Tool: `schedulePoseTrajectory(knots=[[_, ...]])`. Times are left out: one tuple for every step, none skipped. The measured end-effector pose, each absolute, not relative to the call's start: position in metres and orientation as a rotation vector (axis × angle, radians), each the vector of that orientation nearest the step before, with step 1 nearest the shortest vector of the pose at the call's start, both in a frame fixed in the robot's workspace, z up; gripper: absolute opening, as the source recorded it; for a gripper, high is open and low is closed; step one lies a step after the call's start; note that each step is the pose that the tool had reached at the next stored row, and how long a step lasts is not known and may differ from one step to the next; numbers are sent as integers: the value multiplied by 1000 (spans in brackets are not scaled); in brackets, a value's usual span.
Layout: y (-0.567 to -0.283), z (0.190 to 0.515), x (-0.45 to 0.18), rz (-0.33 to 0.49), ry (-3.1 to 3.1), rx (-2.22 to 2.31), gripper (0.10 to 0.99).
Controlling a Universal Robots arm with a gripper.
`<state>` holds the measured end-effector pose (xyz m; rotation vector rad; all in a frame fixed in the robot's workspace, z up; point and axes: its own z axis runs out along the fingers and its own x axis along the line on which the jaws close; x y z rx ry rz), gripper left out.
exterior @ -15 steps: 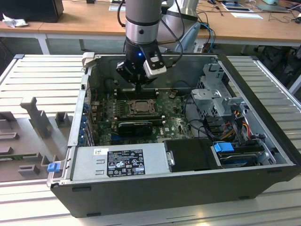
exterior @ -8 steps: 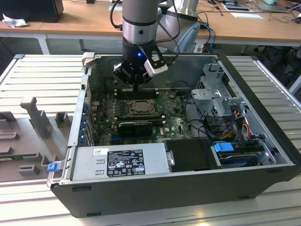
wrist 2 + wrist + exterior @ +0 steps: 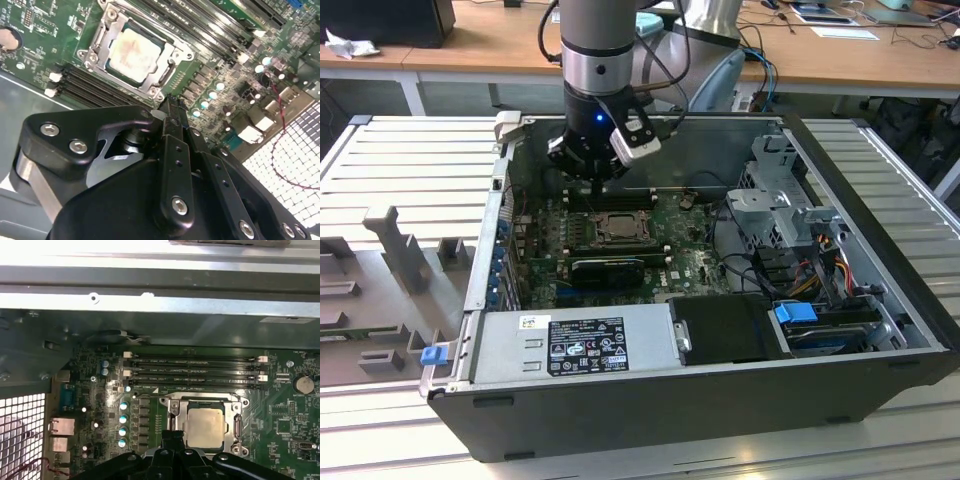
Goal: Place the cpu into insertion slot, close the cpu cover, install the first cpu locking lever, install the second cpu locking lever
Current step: 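Install the first cpu locking lever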
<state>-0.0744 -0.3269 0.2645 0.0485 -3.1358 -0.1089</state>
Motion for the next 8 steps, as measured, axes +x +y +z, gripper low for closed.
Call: schedulePoseTrajectory(knots=[[-328,264,-78,-114,-3138,49,106],[-329,264,-82,-120,-3139,49,106],[-329,264,-85,-122,-3140,49,106],[-329,263,-88,-122,-3140,50,106],[-330,263,-93,-125,-3141,50,106],[-329,263,-95,-126,-3141,50,106],[-329,262,-98,-127,-3141,50,106],[-329,262,-99,-127,-3141,50,106]])
